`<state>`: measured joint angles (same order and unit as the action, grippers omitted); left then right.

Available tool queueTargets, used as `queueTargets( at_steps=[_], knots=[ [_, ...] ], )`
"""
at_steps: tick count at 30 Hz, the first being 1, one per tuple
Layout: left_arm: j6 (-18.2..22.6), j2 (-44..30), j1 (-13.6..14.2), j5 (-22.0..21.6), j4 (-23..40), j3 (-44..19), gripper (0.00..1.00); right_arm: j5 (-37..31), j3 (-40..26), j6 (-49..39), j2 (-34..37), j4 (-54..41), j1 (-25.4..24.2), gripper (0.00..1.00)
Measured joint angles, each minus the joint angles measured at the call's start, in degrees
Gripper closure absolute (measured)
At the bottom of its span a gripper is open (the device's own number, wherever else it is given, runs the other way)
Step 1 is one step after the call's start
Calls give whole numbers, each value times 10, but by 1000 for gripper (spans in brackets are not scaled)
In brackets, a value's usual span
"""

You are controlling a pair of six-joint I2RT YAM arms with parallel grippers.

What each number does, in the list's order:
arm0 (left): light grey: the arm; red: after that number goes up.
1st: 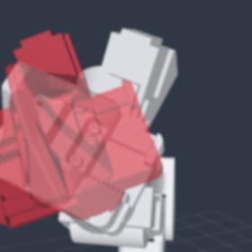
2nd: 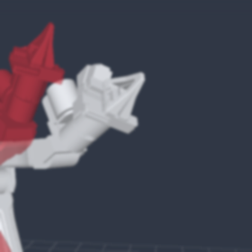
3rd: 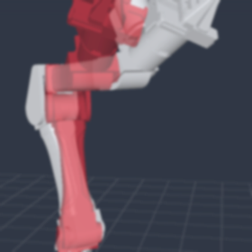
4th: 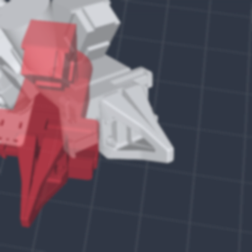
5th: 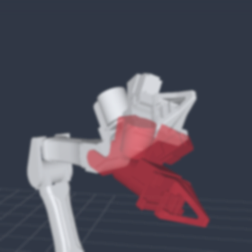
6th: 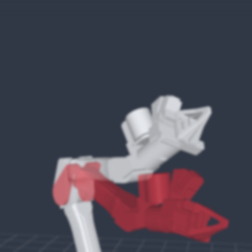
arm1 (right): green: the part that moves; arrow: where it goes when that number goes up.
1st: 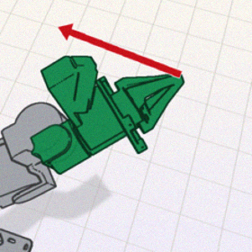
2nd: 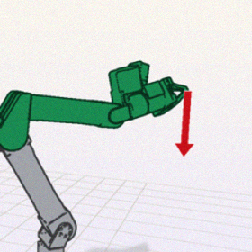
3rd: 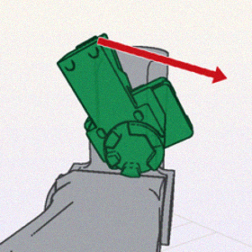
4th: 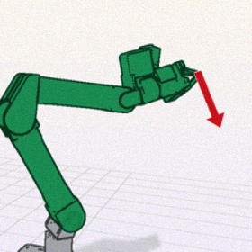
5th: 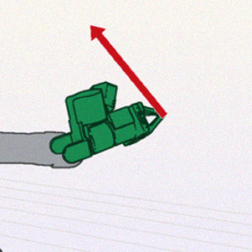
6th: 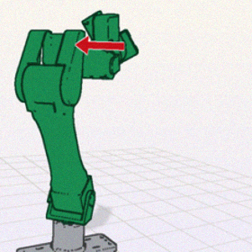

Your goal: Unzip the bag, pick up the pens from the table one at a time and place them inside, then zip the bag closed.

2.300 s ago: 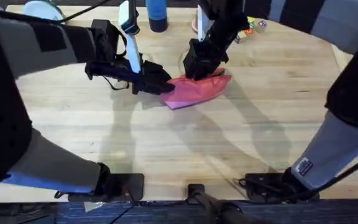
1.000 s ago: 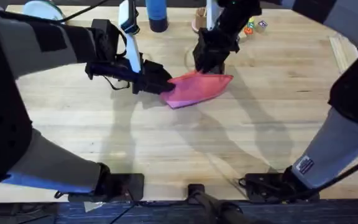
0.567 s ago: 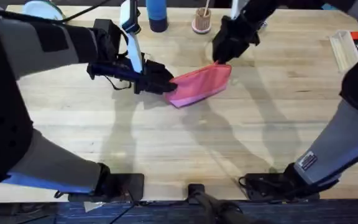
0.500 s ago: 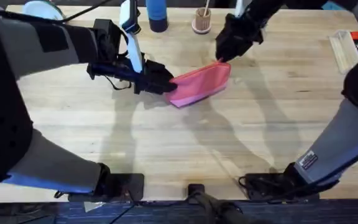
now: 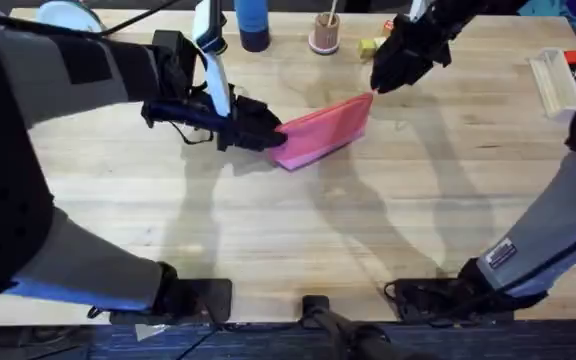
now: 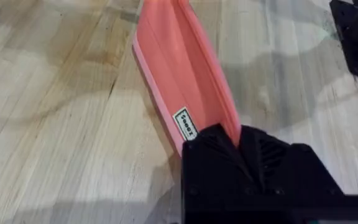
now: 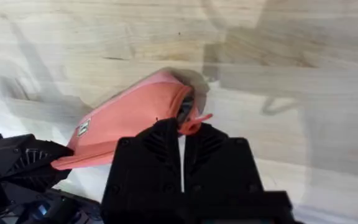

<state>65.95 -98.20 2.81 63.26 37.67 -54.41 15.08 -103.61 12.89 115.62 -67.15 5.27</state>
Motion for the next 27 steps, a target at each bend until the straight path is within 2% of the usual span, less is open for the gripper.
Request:
queueTargets(
  at_steps=[3,6,11,15,21,27],
  knots=[
    [0,0,0,-1,0,0,959,0,3,-8,0,19,-5,968],
    [0,0,-2,-6,10,0,959,-33,21,-16,0,73,-21,970],
    [0,0,-6,-8,13,0,957,-82,91,-23,0,138,-52,969],
    [0,0,-6,-8,13,0,958,-95,130,-25,0,156,-51,969],
    [0,0,-6,-8,13,0,959,-99,134,-27,0,183,-50,970],
    [0,0,-6,-8,13,0,959,-100,115,-52,0,153,-49,969]
  ],
)
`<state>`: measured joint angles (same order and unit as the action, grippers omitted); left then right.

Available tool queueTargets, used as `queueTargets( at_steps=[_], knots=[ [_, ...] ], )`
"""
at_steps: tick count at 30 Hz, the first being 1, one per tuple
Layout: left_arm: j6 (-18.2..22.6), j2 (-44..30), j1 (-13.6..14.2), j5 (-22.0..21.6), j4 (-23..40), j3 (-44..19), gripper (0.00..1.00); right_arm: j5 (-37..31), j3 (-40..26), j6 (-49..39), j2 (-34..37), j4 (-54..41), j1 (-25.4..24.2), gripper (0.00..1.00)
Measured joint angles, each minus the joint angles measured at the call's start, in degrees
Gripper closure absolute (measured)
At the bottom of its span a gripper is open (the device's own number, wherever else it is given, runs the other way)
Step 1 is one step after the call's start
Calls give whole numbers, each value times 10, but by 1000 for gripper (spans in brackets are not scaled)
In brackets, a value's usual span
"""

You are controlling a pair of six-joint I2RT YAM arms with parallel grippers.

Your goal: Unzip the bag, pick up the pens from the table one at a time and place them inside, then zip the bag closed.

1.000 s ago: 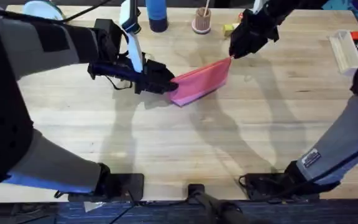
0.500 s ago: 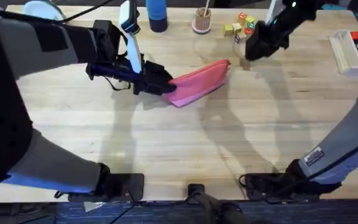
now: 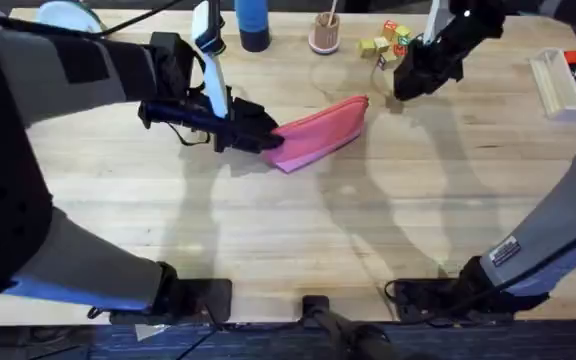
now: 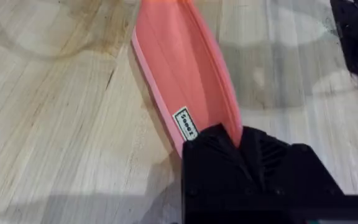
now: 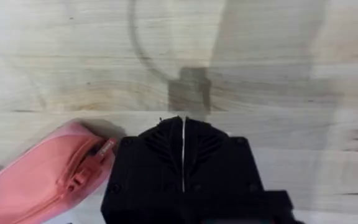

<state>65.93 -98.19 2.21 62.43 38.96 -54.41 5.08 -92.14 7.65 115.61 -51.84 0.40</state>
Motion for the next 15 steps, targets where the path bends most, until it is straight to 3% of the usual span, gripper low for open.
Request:
queueTargets(
  at_steps=[5,10,13,15],
  knots=[
    [0,0,0,0,0,0,958,-3,-40,-57,-23,-34,14,970],
    [0,0,0,-1,0,0,958,-4,-62,-131,-94,-82,40,927],
    [0,0,0,-1,0,0,958,-5,-65,-168,-135,-107,58,763],
    [0,0,0,-1,0,0,958,-6,-66,-191,-156,-120,70,483]
  ],
)
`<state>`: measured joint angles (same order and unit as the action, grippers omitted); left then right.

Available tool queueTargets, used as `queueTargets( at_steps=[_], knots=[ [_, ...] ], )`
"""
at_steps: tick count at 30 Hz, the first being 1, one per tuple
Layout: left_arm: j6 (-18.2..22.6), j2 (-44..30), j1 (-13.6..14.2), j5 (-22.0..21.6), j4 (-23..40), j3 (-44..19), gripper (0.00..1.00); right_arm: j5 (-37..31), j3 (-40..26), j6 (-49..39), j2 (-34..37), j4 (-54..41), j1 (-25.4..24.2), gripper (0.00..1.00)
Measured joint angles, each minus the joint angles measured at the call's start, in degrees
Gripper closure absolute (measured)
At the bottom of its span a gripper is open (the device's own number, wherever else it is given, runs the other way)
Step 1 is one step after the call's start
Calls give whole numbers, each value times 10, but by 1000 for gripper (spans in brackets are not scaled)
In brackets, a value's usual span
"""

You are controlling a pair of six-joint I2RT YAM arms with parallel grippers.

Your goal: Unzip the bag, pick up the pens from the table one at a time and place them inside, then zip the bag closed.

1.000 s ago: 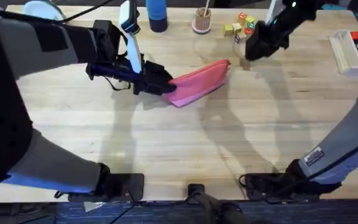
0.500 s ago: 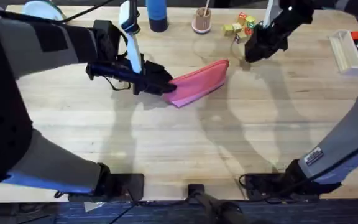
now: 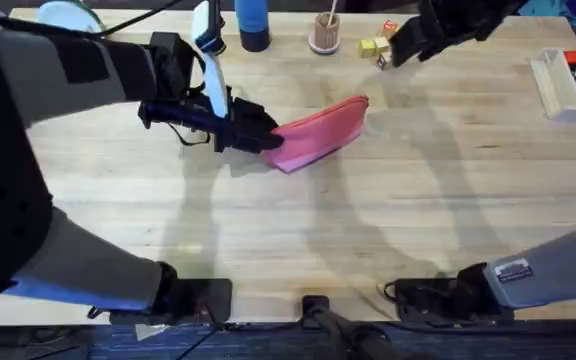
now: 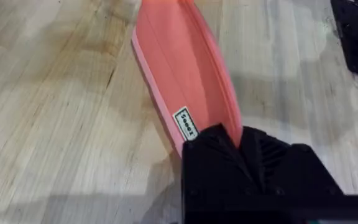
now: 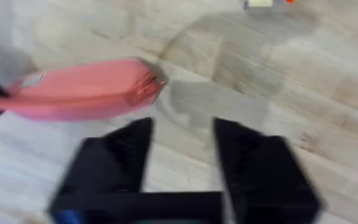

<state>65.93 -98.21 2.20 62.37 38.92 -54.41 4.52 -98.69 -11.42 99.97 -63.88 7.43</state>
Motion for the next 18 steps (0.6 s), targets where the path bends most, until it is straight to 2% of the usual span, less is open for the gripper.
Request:
queueTargets(
  at_steps=[3,4,15,16,18],
  knots=[
    [0,0,0,0,0,0,960,0,0,-25,-21,-8,15,60],
    [0,0,0,0,0,0,960,0,0,-31,-25,-9,18,20],
    [0,0,0,-6,0,0,959,-3,0,-47,-38,-11,20,4],
    [0,0,0,-7,0,0,910,-2,0,-47,-38,-10,20,4],
    [0,0,-1,-12,1,0,617,-3,0,-47,-38,-10,20,4]
  ],
)
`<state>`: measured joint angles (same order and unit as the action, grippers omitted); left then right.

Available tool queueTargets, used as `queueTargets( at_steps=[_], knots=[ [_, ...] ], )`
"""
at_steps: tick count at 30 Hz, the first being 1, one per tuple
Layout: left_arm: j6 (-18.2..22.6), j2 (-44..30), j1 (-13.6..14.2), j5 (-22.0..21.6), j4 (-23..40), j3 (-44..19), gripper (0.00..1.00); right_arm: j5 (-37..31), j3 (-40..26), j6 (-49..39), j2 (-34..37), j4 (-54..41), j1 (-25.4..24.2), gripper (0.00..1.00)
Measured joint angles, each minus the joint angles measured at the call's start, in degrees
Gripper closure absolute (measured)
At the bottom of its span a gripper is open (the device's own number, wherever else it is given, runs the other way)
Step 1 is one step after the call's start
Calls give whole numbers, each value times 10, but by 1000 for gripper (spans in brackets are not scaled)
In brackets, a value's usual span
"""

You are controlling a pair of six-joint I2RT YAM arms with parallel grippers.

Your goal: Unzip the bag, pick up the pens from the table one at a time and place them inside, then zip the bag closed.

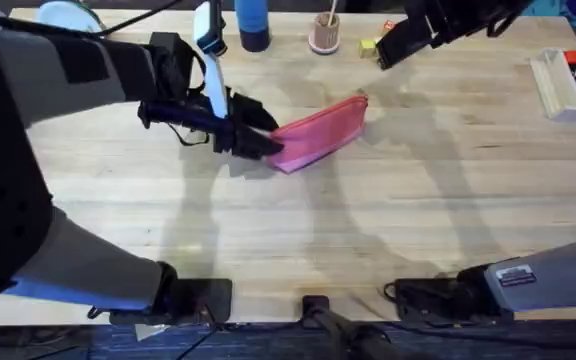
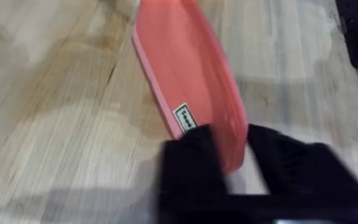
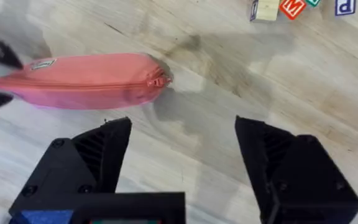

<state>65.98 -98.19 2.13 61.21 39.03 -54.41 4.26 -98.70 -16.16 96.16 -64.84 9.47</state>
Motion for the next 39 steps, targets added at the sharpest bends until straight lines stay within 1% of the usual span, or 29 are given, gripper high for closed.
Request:
queueTargets(
  at_steps=[1,3,4,5,10,13,15,19,25,27,30,35,37,39],
  knots=[
    [0,0,-1,-3,1,0,446,0,0,0,0,1,0,5],
    [0,0,-2,-8,1,0,143,0,0,-2,0,1,0,5],
    [-2,0,-3,-10,2,0,43,0,0,-2,0,1,0,4],
    [-2,0,-3,-11,2,0,17,0,0,-2,0,2,0,4],
    [-1,0,-3,-23,8,0,6,0,0,-2,0,3,0,4],
    [-5,0,-3,-32,37,-5,5,0,0,-2,0,3,0,4],
    [-19,3,-3,-50,58,-17,5,0,0,-2,0,2,0,4],
    [-67,46,-3,-108,104,-55,6,0,0,-2,0,3,0,4],
    [-144,160,-3,-178,144,-107,6,0,0,-2,-1,3,0,4],
    [-183,197,-3,-207,158,-118,6,0,0,-2,-6,3,0,4],
    [-255,248,-3,-256,175,-128,6,0,0,-2,-24,3,-4,4],
    [-407,324,-3,-331,178,-130,6,0,0,-2,-61,-3,-23,4],
    [-463,350,-3,-350,179,-130,5,0,0,-2,-71,-10,-31,4],
    [-507,374,-3,-361,181,-130,5,0,0,-2,-76,-14,-37,4]
  ],
)
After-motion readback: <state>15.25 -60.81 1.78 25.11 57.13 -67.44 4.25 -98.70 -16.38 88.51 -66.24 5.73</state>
